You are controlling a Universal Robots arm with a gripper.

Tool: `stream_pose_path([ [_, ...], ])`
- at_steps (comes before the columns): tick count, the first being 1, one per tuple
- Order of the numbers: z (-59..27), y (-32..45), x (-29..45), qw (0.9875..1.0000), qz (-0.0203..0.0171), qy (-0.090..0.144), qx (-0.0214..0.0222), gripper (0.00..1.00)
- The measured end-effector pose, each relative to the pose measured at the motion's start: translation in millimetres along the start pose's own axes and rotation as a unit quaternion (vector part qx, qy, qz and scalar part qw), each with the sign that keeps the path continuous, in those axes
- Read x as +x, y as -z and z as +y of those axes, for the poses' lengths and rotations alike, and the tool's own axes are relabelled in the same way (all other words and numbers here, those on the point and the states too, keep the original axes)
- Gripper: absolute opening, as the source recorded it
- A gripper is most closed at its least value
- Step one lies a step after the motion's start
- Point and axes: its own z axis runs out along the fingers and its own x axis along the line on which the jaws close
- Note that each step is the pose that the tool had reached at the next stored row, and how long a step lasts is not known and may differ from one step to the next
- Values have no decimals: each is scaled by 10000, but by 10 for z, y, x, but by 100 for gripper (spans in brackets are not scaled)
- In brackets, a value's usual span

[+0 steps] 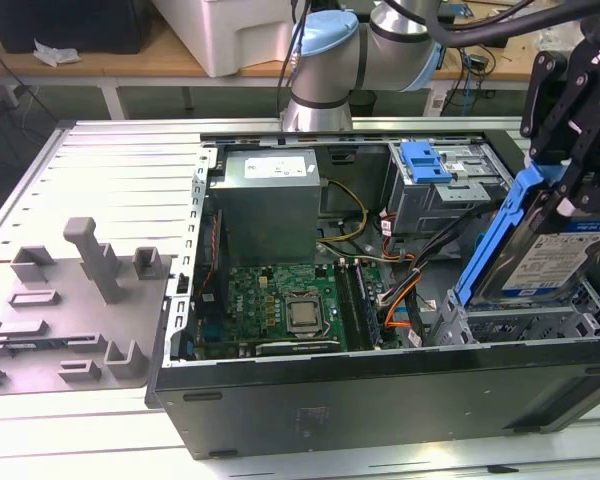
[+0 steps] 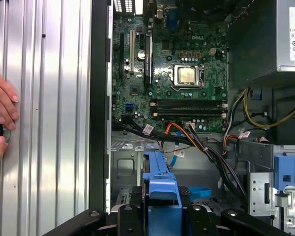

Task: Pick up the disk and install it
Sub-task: 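Insert the disk into the insertion slot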

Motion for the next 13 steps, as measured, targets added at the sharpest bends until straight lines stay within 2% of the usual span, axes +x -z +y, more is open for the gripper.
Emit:
stream_pose_path([
  [13, -2, -47, 1, 10000, 0, 0, 0, 37],
])
